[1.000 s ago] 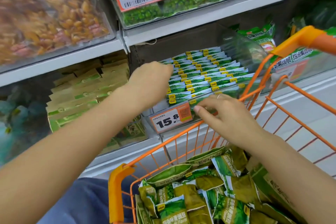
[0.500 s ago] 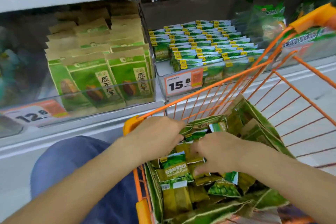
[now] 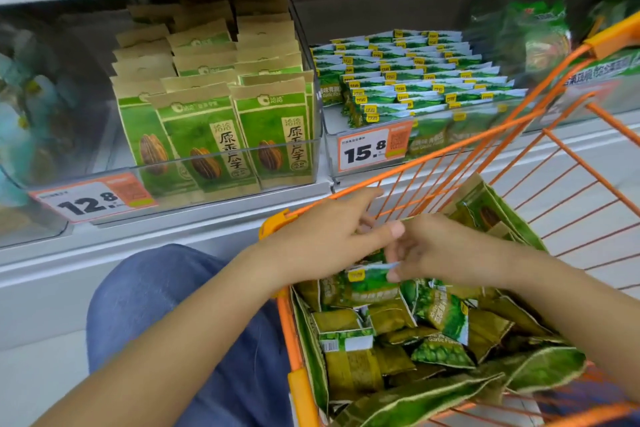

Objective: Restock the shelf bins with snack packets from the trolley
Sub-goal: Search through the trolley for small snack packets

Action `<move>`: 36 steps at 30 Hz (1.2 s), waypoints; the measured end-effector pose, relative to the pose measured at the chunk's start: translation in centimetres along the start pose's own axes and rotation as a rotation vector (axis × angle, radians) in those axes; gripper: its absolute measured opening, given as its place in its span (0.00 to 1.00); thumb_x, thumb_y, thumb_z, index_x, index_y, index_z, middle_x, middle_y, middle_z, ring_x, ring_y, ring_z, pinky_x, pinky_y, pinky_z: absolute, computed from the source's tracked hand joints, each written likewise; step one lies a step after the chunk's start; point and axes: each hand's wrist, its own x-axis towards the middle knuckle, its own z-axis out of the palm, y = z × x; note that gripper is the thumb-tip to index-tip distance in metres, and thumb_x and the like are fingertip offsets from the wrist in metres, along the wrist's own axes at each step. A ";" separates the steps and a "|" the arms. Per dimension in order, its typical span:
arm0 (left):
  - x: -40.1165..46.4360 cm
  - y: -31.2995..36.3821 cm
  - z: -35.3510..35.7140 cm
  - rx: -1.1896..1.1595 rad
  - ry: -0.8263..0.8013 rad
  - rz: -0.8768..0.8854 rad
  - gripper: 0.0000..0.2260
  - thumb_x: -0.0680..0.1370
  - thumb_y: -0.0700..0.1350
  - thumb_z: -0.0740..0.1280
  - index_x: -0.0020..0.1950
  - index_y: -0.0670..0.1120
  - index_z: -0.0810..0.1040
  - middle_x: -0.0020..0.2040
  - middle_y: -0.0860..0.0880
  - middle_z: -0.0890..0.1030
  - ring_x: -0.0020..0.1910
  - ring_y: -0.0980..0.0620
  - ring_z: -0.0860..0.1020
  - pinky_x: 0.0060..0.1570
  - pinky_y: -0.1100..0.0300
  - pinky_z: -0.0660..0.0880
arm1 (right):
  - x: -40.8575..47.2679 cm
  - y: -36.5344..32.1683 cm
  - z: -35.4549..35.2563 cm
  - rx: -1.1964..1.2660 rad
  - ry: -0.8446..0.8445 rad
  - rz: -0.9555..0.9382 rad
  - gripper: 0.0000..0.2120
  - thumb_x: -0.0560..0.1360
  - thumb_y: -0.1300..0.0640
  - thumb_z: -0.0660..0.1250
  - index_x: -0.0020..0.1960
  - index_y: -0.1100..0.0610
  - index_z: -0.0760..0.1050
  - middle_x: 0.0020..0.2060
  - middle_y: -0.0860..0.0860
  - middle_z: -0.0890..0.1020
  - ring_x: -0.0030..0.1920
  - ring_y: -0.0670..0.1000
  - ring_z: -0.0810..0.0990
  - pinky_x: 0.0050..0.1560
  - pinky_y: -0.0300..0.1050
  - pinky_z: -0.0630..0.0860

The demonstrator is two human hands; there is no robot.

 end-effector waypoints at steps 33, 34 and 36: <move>21.9 0.9 -12.6 0.974 0.108 -0.636 0.21 0.70 0.43 0.77 0.59 0.37 0.75 0.51 0.41 0.78 0.42 0.44 0.74 0.41 0.54 0.73 | 1.8 2.4 -6.4 -0.563 0.760 -0.169 0.32 0.77 0.42 0.38 0.54 0.51 0.79 0.46 0.49 0.81 0.54 0.53 0.76 0.71 0.47 0.55; 21.9 0.8 -12.6 0.972 0.104 -0.628 0.22 0.70 0.45 0.77 0.58 0.37 0.76 0.53 0.41 0.79 0.42 0.44 0.75 0.41 0.54 0.73 | 1.9 2.5 -6.3 -0.566 0.773 -0.180 0.33 0.76 0.42 0.36 0.52 0.51 0.80 0.45 0.50 0.81 0.53 0.53 0.77 0.71 0.48 0.56; 21.9 0.7 -12.8 0.959 0.079 -0.603 0.21 0.69 0.48 0.78 0.55 0.39 0.77 0.49 0.43 0.80 0.42 0.44 0.76 0.40 0.54 0.73 | 2.3 2.8 -6.3 -0.571 0.802 -0.198 0.36 0.74 0.41 0.34 0.49 0.52 0.80 0.41 0.50 0.82 0.49 0.53 0.78 0.70 0.49 0.60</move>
